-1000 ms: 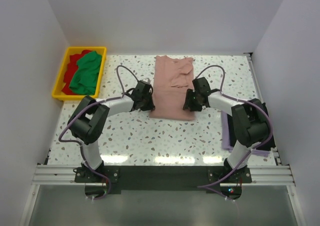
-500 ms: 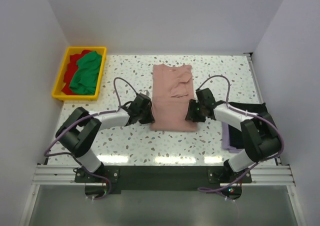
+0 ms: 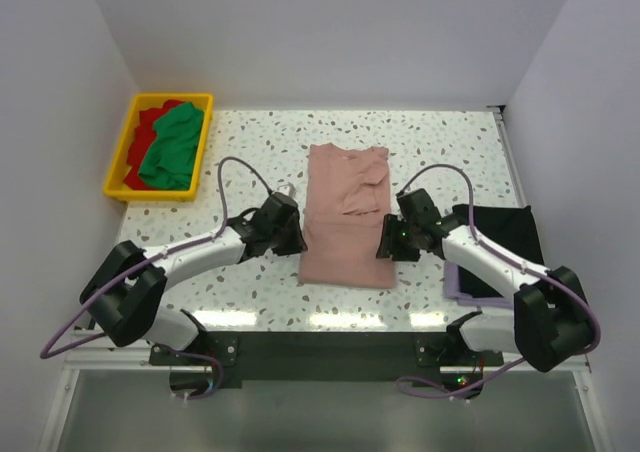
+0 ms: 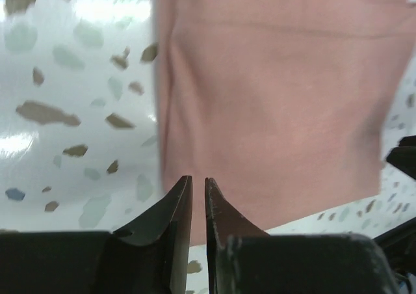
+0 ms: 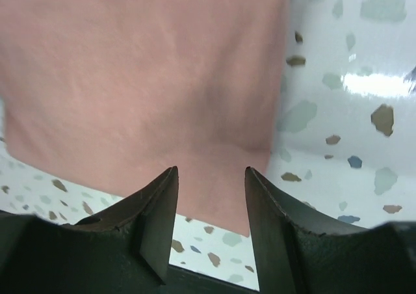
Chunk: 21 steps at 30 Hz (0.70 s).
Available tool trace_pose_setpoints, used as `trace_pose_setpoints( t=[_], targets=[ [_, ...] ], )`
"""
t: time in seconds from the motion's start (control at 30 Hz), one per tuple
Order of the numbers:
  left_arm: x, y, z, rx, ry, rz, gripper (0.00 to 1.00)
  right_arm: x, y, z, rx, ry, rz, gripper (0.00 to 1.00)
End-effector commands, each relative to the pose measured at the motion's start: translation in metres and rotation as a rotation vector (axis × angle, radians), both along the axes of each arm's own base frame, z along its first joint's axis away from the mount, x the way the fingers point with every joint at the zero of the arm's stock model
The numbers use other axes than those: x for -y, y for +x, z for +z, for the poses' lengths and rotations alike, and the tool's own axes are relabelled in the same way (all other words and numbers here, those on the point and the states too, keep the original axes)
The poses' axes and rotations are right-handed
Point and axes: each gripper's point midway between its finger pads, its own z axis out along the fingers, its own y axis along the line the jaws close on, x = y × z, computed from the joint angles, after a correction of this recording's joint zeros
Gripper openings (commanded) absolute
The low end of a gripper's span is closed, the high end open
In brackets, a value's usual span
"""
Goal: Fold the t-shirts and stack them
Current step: Fold the tshirt
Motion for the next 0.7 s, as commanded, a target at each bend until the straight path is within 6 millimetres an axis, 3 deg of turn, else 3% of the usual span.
trace_pose_setpoints(
  t=[0.0, 0.03, 0.23, 0.43, 0.57, 0.67],
  targets=[
    [0.02, 0.043, 0.054, 0.163, -0.027, -0.037, 0.18, -0.003, 0.033, 0.034, 0.104, -0.012, -0.033, 0.49],
    [0.023, 0.047, 0.056, 0.166, -0.027, -0.045, 0.16, -0.007, 0.045, 0.042, 0.125, -0.002, -0.034, 0.48],
    [0.038, 0.09, 0.047, 0.177, -0.024, -0.06, 0.11, -0.025, 0.095, 0.034, 0.146, -0.027, -0.038, 0.46],
    [0.025, 0.131, 0.003, 0.11, -0.025, -0.011, 0.07, -0.012, 0.132, 0.001, 0.103, -0.073, -0.092, 0.41],
    [0.01, 0.136, -0.027, 0.051, -0.024, 0.032, 0.06, 0.001, 0.139, -0.016, 0.058, -0.031, -0.122, 0.39],
    [0.009, 0.133, -0.033, 0.029, -0.027, 0.035, 0.06, 0.003, 0.135, -0.021, 0.024, 0.034, -0.125, 0.39]
  ],
)
